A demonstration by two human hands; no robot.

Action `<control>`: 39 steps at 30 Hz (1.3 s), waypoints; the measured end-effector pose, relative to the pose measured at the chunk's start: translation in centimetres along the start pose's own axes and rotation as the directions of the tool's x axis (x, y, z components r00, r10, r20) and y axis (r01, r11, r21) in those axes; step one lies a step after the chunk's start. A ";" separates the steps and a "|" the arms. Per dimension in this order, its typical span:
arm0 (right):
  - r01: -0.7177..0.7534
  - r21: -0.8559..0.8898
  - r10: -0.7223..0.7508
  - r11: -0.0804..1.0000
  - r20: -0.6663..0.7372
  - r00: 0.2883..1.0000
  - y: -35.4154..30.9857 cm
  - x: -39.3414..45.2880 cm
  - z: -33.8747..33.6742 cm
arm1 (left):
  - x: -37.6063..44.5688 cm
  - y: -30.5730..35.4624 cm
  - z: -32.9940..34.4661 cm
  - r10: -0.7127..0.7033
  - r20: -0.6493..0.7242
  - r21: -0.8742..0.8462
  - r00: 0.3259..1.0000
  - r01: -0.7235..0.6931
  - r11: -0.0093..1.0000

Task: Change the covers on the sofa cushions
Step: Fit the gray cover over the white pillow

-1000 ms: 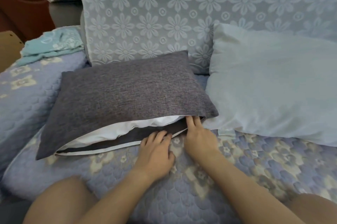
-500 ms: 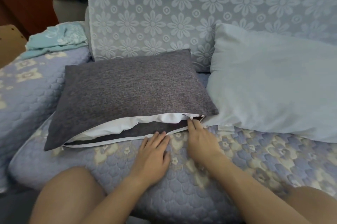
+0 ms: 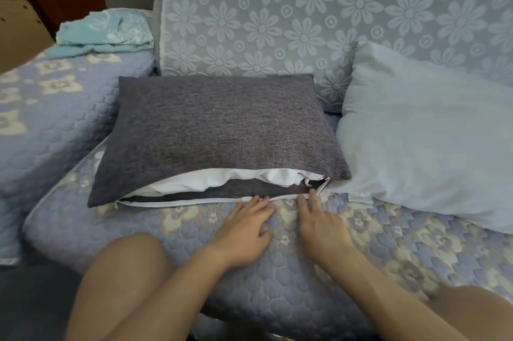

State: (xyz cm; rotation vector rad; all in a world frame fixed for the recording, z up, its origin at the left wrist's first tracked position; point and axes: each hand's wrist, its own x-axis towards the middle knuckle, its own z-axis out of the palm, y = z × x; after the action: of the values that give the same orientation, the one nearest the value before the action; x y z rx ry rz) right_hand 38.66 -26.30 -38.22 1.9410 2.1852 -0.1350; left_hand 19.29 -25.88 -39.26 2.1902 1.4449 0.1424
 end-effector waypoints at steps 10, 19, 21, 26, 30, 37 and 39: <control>-0.013 0.263 0.077 0.965 -0.235 0.969 -3.3 6.5 0.1 | -11.6 -8.0 -7.4 -0.328 -0.438 -0.027 0.837 0.352 0.935; 0.301 0.601 -0.063 0.741 -0.383 0.922 -18.4 0.7 0.5 | -14.2 -14.4 -8.7 -0.940 -0.160 -0.986 0.301 -0.014 0.163; 0.238 0.762 -0.032 0.602 -0.275 0.961 -21.3 2.0 -1.1 | -13.0 -16.1 -9.1 -0.944 0.028 -0.996 0.330 -0.075 -0.056; 0.093 0.894 -0.176 0.438 -0.016 0.984 -28.3 5.3 -4.9 | -11.6 -17.8 -10.0 -0.873 0.105 -0.983 0.476 -0.081 -0.162; 0.030 0.856 -0.199 0.517 0.086 0.976 -32.5 5.8 -4.8 | -10.9 -18.9 -9.8 -0.875 -0.044 -0.997 0.482 -0.083 0.005; 0.162 0.714 0.054 0.681 -0.270 0.961 -33.2 4.5 -5.3 | -11.0 -19.0 -9.3 -0.850 -0.177 -0.982 0.496 -0.141 0.122; 0.185 0.696 0.051 0.694 -0.303 0.952 -33.1 4.1 -5.4 | -11.0 -18.9 -9.3 -0.846 -0.174 -0.983 0.504 -0.135 0.122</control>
State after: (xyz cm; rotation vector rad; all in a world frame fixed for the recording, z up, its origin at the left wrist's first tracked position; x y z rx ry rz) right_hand 4.89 -25.33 -36.32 2.3822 2.6760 -0.9031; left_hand -4.46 -26.48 -37.95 0.4500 1.5774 1.5145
